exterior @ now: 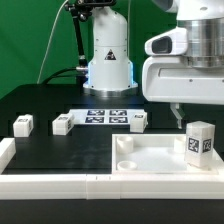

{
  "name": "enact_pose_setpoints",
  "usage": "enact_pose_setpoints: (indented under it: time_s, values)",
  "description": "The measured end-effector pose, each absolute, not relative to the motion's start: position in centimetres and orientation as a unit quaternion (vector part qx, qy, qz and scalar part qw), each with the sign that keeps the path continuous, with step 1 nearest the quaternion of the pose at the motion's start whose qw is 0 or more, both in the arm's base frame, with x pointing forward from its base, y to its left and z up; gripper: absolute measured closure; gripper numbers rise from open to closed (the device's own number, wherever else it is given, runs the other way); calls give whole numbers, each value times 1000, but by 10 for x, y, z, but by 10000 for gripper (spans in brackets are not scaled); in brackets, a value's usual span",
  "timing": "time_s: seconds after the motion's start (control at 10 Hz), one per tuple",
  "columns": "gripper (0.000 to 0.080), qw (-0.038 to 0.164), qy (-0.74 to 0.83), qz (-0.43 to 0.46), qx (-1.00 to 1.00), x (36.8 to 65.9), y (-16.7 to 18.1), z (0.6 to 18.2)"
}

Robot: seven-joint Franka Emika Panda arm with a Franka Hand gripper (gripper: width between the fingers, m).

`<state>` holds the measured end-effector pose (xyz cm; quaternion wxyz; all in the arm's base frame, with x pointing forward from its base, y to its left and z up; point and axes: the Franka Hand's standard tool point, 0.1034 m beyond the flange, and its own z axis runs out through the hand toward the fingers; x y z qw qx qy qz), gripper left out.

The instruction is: Assemble one leg

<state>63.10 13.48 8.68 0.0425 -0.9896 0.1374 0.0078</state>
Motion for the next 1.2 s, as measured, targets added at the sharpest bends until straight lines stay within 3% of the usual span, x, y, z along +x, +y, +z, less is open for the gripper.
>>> enact_pose_setpoints:
  time_s: [0.8,0.9,1.0,1.1,1.2]
  values:
    - [151,41,-163,-9,-986,628,125,79]
    - [279,42,-158,-9,-986,628,126,79]
    - [279,42,-158,-9,-986,628,126,79]
    - [418,41,-158,-9,-986,628,125,79]
    - [495,40,-157,-9,-987,628,123,79]
